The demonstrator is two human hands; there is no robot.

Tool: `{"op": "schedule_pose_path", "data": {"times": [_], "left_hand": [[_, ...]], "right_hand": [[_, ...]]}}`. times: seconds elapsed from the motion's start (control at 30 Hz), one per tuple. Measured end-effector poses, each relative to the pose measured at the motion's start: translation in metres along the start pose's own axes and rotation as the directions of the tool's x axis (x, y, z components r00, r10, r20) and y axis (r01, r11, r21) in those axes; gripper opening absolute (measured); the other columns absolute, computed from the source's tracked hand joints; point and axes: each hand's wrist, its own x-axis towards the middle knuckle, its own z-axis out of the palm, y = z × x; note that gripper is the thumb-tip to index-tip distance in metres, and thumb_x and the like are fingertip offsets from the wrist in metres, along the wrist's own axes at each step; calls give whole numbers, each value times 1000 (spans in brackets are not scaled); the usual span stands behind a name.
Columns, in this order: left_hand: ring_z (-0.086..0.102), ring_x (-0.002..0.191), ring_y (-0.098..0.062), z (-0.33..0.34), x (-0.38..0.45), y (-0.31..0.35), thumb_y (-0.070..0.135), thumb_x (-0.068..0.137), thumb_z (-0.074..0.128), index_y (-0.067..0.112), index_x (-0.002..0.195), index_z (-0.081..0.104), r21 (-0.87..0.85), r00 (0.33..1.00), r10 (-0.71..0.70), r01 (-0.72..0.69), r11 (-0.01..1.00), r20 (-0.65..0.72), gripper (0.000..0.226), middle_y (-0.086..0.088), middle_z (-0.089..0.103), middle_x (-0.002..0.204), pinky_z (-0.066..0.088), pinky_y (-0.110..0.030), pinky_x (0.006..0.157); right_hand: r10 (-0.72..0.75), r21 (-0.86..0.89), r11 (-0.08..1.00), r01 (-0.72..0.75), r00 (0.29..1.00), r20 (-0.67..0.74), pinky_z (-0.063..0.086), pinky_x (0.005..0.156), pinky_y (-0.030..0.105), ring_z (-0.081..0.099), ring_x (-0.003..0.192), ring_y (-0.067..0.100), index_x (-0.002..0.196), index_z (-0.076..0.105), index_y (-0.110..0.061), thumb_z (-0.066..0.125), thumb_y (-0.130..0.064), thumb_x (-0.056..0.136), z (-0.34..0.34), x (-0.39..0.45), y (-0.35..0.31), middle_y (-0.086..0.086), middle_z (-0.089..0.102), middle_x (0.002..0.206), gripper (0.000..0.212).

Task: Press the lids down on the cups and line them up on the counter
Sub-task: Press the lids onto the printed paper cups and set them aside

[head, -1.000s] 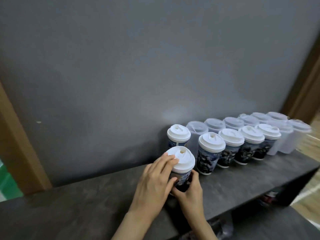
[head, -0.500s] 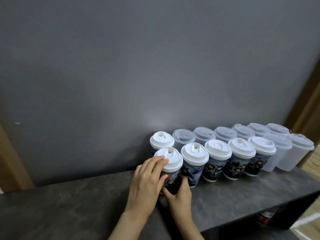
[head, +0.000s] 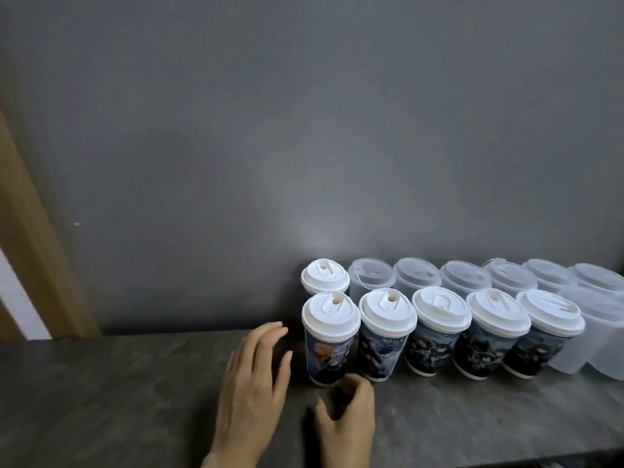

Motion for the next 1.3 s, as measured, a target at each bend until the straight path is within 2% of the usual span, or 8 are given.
{"op": "schedule_pose_path", "data": {"times": [0.1,0.2,0.3,0.5,0.7,0.87,1.07,1.3], "left_hand": [[62,95,-16,-24,-29,-37,28,91,46,17,108,63,140,990,-137,139,980,-27,27,3,61,111,45,-29,86],[63,85,-16,-66,-60,-76,21,90,49,22,97,64,249,943,-333,322,914,2,17,8,60,102,47,-31,79],[63,82,-13,-115,-83,-112,1,87,61,26,91,63,213,843,-538,525,824,5,25,13,57,96,54,-39,74],[59,87,3,-223,-95,-190,-3,87,62,38,90,55,151,719,-686,694,704,-110,42,17,54,99,54,-27,81],[55,110,-23,-326,-70,-265,-2,75,73,16,112,59,383,804,-489,593,709,-340,43,-1,50,116,44,-40,98],[48,123,-36,-404,-44,-314,0,67,77,7,113,63,634,794,-392,607,479,-464,49,-15,53,129,38,-51,100],[36,135,-41,-448,-46,-370,24,64,89,8,126,58,711,725,-521,644,283,-450,71,-17,50,136,28,-53,104],[52,110,-30,-456,-67,-405,29,69,82,18,117,62,742,819,-384,560,368,-427,54,-5,62,114,47,-48,83]], "right_hand": [[-86,-71,994,89,995,51,48,70,15,62,70,19,81,50,-30,81,4,60,2,-23,1,4,57,82,51],[-157,-108,974,199,938,308,43,70,19,58,73,21,77,55,-22,79,1,64,27,-39,-14,9,59,86,36],[-164,-200,914,353,772,614,37,90,19,53,111,21,101,53,-16,69,-17,84,68,-52,-42,7,47,118,24],[-273,-117,850,513,620,735,40,89,26,55,108,25,99,47,-17,66,-16,89,171,-91,-97,2,42,115,21],[-334,-123,813,569,629,702,45,90,29,55,103,22,96,49,-18,63,-16,90,279,-142,-141,1,44,112,15],[-387,-96,792,602,619,684,52,74,32,55,82,15,94,46,-21,59,-14,92,349,-174,-174,-3,40,107,15],[-455,-52,748,661,569,685,46,65,27,54,81,18,96,49,-16,58,-10,90,404,-197,-194,-2,42,109,13],[-565,131,602,788,304,767,43,76,31,54,94,24,100,49,-11,49,-13,92,470,-238,-215,3,42,115,9]]}}
